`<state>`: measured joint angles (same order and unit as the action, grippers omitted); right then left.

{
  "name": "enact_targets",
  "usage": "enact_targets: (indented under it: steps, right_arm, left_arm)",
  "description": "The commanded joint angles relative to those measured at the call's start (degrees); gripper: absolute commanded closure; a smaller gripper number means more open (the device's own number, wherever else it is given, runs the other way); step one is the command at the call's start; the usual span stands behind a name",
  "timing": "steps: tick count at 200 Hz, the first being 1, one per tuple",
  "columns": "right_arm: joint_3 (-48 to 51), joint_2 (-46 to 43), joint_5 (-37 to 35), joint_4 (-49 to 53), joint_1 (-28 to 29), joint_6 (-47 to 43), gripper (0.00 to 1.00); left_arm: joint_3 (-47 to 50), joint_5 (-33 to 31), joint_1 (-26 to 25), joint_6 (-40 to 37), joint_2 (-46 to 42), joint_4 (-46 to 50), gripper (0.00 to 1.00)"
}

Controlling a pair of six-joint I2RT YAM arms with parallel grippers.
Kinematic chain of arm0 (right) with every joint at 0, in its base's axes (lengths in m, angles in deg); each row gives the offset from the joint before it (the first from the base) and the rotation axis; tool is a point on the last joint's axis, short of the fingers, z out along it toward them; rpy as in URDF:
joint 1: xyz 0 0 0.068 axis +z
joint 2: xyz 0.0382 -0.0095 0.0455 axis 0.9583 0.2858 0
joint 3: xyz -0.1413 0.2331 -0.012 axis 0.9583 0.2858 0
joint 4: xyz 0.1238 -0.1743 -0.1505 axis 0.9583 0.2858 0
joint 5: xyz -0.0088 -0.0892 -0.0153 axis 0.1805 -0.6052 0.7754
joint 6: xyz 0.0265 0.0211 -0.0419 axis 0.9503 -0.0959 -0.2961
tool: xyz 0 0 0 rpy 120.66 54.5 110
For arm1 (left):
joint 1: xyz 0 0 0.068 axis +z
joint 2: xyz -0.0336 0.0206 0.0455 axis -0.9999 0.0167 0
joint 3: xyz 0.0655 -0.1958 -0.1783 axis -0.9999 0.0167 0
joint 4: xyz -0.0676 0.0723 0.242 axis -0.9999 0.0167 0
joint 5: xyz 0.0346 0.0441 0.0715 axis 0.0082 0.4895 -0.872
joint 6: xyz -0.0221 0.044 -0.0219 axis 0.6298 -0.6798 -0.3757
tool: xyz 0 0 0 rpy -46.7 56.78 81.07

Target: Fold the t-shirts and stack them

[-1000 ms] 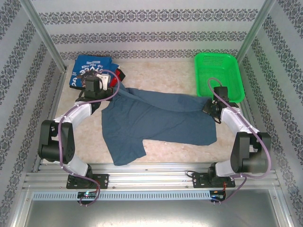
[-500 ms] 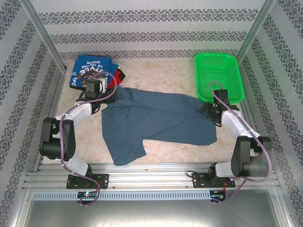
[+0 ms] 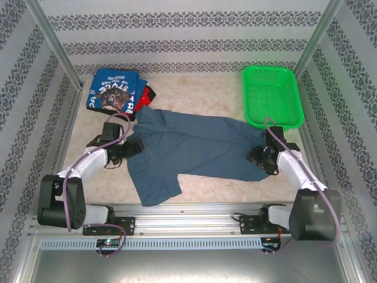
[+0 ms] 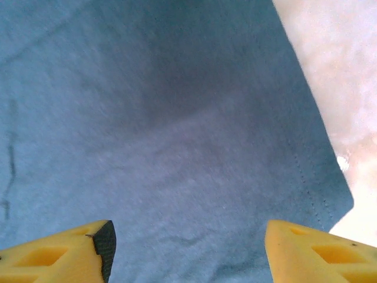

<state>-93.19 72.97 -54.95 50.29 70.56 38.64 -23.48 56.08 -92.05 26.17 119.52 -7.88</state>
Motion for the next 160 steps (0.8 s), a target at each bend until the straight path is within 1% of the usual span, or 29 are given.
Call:
enact_targets:
  steps: [1, 19, 47, 59, 75, 87, 97, 114, 124, 135, 160]
  right_arm:
    - [-0.1, 2.7, 1.9, 1.4, 0.3, 1.1, 0.34]
    - [-0.9, 5.0, 1.3, 2.1, 0.6, 1.0, 0.36]
    - [-0.6, 5.9, 1.1, 1.1, 0.7, 1.4, 0.38]
    - [-0.8, 6.6, 1.2, 0.7, 0.6, 1.4, 0.38]
    - [-1.3, 7.6, 1.3, 0.5, 0.8, 1.4, 0.39]
    - [-2.0, 8.1, 0.7, 1.0, 0.8, 1.3, 0.39]
    - [-2.5, 8.4, 0.6, 1.4, 0.8, 1.0, 0.39]
    - [-2.9, 8.3, 0.7, 1.9, 0.8, 0.7, 0.37]
    - [-2.9, 8.0, 0.4, 2.3, 0.8, 0.9, 0.35]
    - [-3.1, 7.4, 0.1, 2.8, 0.7, 0.8, 0.33]
    - [-3.8, 6.6, -0.7, 4.2, 0.5, 0.9, 0.30]
  left_arm:
    - [0.8, 2.7, -0.7, 4.3, 2.7, 0.8, 0.10]
    - [0.0, 1.2, -1.6, 3.7, 5.3, 1.9, 0.13]
    - [-1.5, -0.7, -3.2, 3.8, 9.4, 2.4, 0.18]
    - [-1.7, -0.6, -4.0, 4.0, 11.7, 1.1, 0.23]
    - [-2.1, -0.1, -4.9, 4.5, 14.6, 0.1, 0.34]
    - [-2.3, 0.9, -5.1, 4.2, 16.0, 1.2, 0.47]
    - [-2.1, 0.5, -5.2, 3.3, 16.1, 3.3, 0.58]
    - [-1.1, -1.8, -4.8, 2.1, 14.0, 6.8, 0.78]
    - [0.0, -2.4, -4.1, 2.0, 11.4, 8.5, 0.87]
    - [1.5, -3.6, -3.1, 2.2, 7.4, 10.4, 0.90]
    - [4.8, -5.5, 0.2, 2.1, -1.3, 15.6, 0.93]
